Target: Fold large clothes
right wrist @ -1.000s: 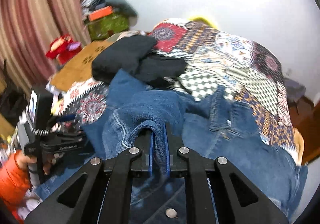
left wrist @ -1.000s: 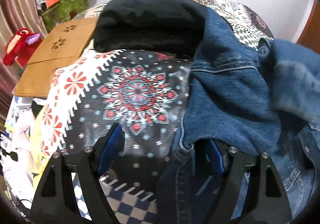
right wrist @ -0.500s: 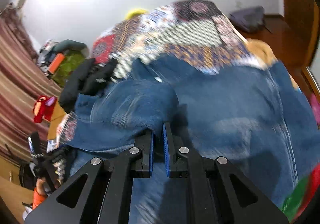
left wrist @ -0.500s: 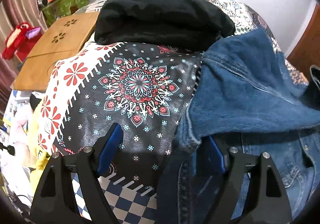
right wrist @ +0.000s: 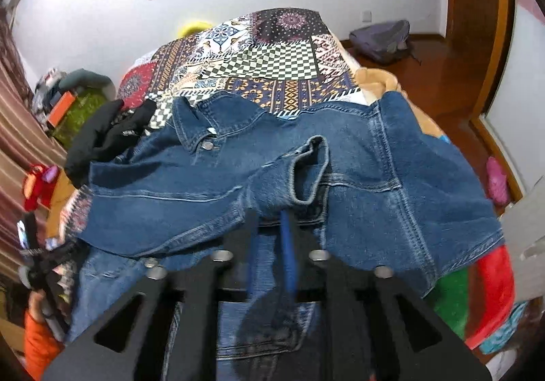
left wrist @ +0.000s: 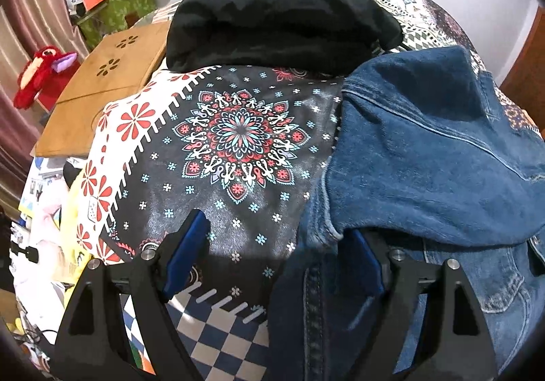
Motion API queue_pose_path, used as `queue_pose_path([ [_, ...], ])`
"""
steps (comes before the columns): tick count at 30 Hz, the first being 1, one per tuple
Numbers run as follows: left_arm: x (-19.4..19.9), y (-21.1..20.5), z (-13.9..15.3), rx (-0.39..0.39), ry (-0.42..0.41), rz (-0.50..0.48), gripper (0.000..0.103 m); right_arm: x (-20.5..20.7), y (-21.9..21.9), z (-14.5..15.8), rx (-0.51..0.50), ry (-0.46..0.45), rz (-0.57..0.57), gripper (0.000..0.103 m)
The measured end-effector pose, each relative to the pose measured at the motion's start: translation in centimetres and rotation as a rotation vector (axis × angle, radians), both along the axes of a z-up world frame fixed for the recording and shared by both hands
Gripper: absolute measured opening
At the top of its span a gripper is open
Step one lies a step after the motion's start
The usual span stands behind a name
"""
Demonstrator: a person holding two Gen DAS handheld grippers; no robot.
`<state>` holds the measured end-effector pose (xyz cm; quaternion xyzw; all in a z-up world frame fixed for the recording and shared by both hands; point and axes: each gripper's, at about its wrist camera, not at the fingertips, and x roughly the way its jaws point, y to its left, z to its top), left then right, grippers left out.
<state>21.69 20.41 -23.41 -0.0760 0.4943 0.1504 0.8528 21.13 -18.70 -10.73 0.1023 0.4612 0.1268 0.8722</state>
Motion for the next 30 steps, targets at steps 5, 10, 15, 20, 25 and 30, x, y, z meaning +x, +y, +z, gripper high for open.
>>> queue_pose_path([
  [5,-0.6,-1.1,0.5,0.019,-0.008,-0.035,0.081,0.3,0.3,-0.7,0.084,-0.006,-0.045,0.067],
  [10,-0.3,-1.9,0.4,0.033,0.007,-0.066,0.081,2.2,-0.5,-2.9,0.167,0.074,-0.104,0.06],
  [15,-0.3,-2.8,1.0,0.055,-0.008,-0.09,0.081,3.2,-0.7,-2.6,0.169,0.067,-0.119,0.017],
  [20,-0.5,-2.5,1.8,0.078,-0.03,-0.069,0.081,2.2,-0.3,0.7,0.153,-0.026,-0.068,0.01],
  [25,-1.3,-1.4,2.6,0.053,-0.059,-0.025,0.081,0.6,-0.5,3.0,0.114,-0.109,-0.057,0.01],
  [30,-1.8,-1.6,2.2,0.037,-0.027,-0.058,0.081,0.8,-0.6,-0.3,0.001,-0.032,-0.063,0.011],
])
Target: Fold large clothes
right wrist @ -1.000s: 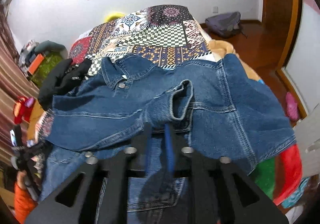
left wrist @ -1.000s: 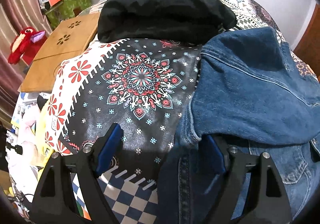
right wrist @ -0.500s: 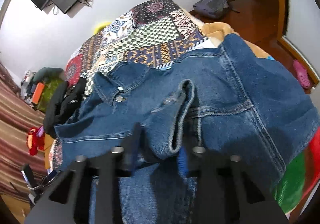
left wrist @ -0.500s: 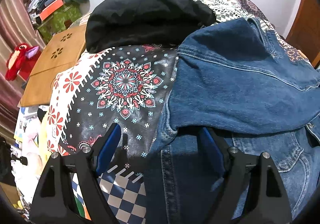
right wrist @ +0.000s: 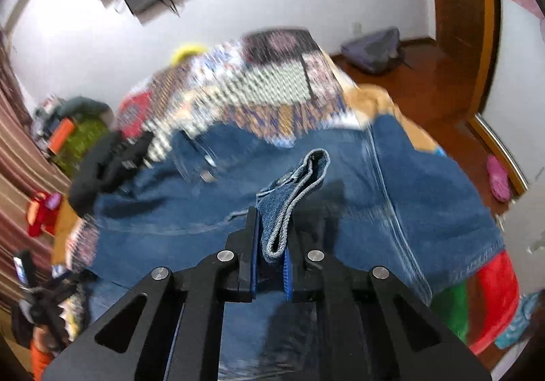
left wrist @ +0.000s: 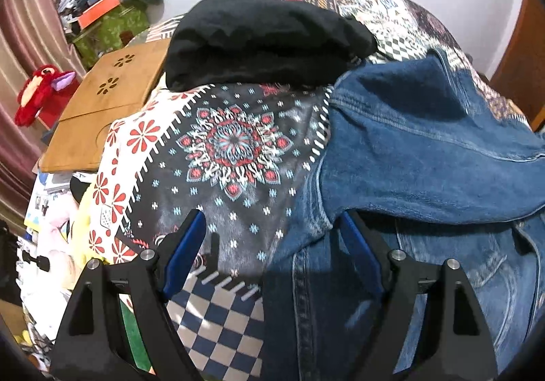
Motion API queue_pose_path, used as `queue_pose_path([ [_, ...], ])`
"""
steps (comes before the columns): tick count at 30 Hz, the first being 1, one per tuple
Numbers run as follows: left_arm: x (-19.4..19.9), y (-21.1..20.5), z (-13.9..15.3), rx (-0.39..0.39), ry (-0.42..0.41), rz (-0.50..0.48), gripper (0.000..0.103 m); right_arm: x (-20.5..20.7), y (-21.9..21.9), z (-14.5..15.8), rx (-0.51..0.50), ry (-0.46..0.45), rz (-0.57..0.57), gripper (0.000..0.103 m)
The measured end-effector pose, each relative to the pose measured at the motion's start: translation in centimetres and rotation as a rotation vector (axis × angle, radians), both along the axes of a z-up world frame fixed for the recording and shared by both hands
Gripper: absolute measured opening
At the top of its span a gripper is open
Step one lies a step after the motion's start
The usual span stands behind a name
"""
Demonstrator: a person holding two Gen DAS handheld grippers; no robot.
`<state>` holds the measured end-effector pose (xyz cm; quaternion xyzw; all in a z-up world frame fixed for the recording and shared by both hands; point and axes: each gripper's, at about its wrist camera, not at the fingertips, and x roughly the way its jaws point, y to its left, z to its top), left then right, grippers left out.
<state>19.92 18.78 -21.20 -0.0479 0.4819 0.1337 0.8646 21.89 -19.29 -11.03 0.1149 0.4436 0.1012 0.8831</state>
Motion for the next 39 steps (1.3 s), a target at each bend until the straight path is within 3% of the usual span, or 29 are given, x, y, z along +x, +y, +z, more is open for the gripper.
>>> queue_pose_path([
  [2,-0.4,-0.6,0.2,-0.001,0.009,-0.034,0.081,-0.1,-0.2,-1.1,-0.034,0.028,-0.005,0.013],
  [4,-1.0,-1.3,0.8,-0.002,0.002,-0.075,0.081,-0.6,-0.6,-1.2,-0.083,0.026,-0.025,0.026],
  [8,-1.2,-2.4,2.8,0.037,-0.038,-0.115,0.081,-1.0,-1.6,0.2,-0.166,-0.013,-0.067,0.037],
  [13,1.1,-2.7,5.1,0.068,-0.101,-0.124,0.085,-1.0,-2.2,2.6,-0.174,-0.08,-0.088,0.053],
  [21,9.1,-1.6,5.2,0.019,-0.109,-0.099,0.085,0.7,0.3,1.7,-0.186,-0.072,-0.007,0.056],
  [30,16.5,-2.9,-2.5,0.047,0.081,-0.107,0.085,1.5,0.1,-0.8,-0.185,0.006,-0.003,0.056],
  [33,16.8,-2.8,-3.6,0.061,0.074,-0.097,0.097,1.6,-0.5,-1.2,-0.19,0.026,-0.016,0.056],
  [39,16.4,0.0,-3.6,-0.129,0.098,-0.025,0.1,0.9,-1.8,0.0,-0.16,0.007,-0.051,0.056],
])
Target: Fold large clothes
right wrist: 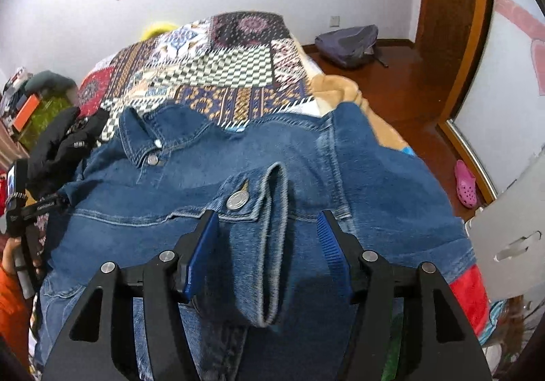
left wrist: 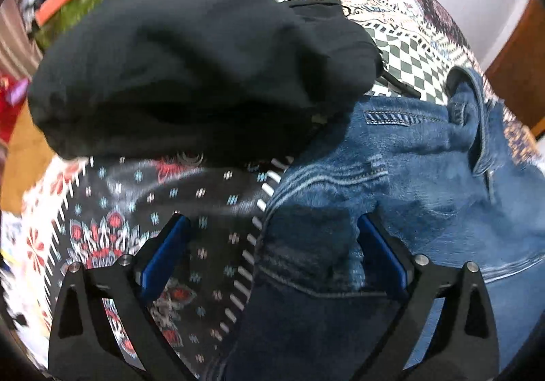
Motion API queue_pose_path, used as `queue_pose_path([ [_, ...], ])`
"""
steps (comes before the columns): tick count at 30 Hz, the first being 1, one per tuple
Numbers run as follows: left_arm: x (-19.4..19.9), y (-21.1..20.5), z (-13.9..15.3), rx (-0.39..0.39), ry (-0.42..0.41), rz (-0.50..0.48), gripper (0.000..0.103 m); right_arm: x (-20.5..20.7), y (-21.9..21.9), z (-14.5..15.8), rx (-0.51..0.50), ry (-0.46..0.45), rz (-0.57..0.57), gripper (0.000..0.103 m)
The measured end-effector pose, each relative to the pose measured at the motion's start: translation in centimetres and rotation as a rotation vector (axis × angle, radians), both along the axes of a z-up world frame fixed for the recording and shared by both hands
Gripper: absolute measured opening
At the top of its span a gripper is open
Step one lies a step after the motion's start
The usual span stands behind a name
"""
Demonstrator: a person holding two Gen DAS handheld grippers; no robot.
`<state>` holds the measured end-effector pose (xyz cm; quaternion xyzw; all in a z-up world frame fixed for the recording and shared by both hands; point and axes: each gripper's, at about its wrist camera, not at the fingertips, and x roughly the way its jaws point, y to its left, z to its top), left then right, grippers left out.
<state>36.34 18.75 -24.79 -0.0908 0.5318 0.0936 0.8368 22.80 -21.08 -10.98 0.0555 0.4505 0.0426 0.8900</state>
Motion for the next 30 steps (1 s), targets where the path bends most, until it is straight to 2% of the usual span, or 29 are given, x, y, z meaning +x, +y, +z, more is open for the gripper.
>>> queue_pose_path([
  [2,-0.9,-0.2,0.7,-0.003,-0.006,-0.002,0.099,-0.4,-0.6,0.7,0.008,-0.02,-0.016,0.056],
  [6,-3.2,-2.7,2.4,0.072,-0.026,-0.083,0.099,-1.7,-3.0,2.4,0.047,-0.057,-0.071,0.057],
  [9,-4.6,-4.8,3.5,0.105,-0.044,-0.151,0.099,-2.6,-5.2,3.1,0.069,-0.076,-0.126,0.066],
  [13,-6.5,-7.6,6.2,0.107,-0.097,-0.21,0.099,-4.3,-8.5,3.3,0.11,-0.096,-0.224,0.069],
  [20,-6.3,-12.1,9.4,0.071,-0.177,-0.259,0.099,-6.4,-14.1,0.5,0.262,-0.021,-0.353,0.069],
  [23,-6.3,-14.6,9.4,0.057,-0.181,-0.291,0.099,-6.8,-15.8,-1.2,0.336,0.027,-0.39,0.069],
  [30,-6.7,-19.3,8.1,0.083,-0.161,-0.378,0.099,-5.4,-18.3,-5.0,0.533,0.115,-0.417,0.069],
])
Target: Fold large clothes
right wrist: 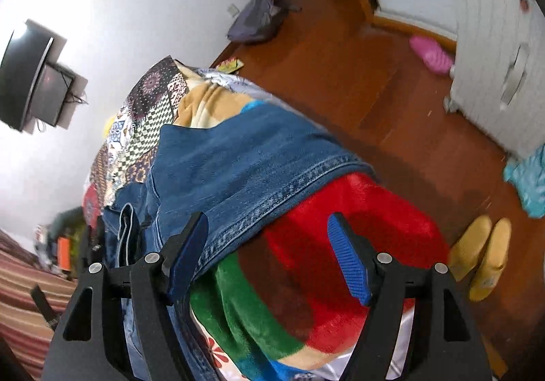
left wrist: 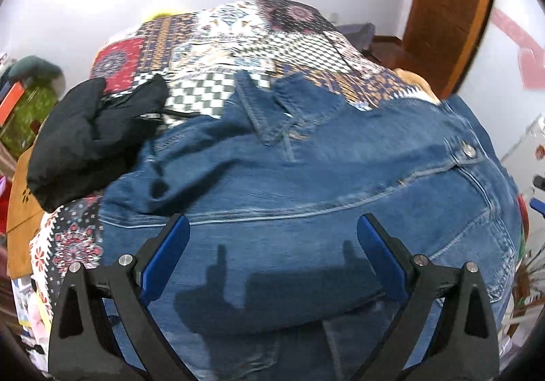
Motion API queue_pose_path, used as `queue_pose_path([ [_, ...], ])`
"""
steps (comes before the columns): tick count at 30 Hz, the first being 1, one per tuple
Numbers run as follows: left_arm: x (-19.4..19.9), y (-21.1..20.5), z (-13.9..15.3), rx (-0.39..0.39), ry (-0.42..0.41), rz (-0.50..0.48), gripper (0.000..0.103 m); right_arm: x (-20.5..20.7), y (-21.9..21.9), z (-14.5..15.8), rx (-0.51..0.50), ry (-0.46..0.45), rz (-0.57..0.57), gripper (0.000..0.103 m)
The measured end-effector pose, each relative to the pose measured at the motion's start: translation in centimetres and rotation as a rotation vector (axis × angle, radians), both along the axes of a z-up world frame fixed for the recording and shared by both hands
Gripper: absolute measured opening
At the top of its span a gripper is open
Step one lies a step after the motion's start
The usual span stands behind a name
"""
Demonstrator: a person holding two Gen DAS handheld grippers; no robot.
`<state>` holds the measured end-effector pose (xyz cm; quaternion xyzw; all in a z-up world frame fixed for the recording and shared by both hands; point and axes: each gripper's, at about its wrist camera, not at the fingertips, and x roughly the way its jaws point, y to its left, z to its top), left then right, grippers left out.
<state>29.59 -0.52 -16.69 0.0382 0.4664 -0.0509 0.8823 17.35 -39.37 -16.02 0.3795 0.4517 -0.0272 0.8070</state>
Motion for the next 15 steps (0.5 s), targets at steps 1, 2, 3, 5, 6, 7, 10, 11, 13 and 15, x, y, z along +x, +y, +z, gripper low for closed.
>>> queue_pose_path([
  [1,-0.1,-0.5,-0.2,-0.001,0.004,-0.01,0.099,0.2,-0.1,-0.5,0.029,0.007,0.002,0.069],
  [2,-0.1,-1.0,-0.4,-0.002,0.008,-0.019,0.099,0.6,-0.2,-1.1,0.062,0.021,0.008,0.07],
  [3,-0.1,-1.5,-0.5,-0.003,0.013,-0.025,0.099,1.0,-0.1,-1.6,0.081,0.025,0.011,0.072],
  [5,-0.2,-2.0,-0.7,-0.018,0.02,-0.029,0.099,1.6,0.0,-1.8,0.074,0.017,0.01,0.072],
  [6,-0.1,-2.2,-1.0,-0.029,0.027,-0.029,0.099,2.0,0.1,-1.9,0.068,0.011,0.01,0.072],
  [7,0.0,-2.3,-1.3,-0.038,0.036,-0.028,0.099,2.4,0.0,-2.1,0.068,0.01,0.009,0.072],
  [10,0.1,-2.8,-2.5,-0.053,0.073,-0.028,0.099,3.8,-0.6,-3.2,0.092,0.025,-0.028,0.072],
  [11,0.1,-3.0,-2.8,-0.054,0.084,-0.028,0.099,4.1,-0.8,-3.4,0.095,0.029,-0.038,0.072],
  [13,-0.1,-3.3,-3.9,-0.054,0.12,-0.037,0.099,4.5,-1.2,-3.6,0.091,0.033,-0.058,0.072],
  [15,-0.3,-3.6,-4.3,-0.045,0.128,-0.036,0.099,5.1,-1.2,-3.6,0.073,0.031,-0.073,0.07],
])
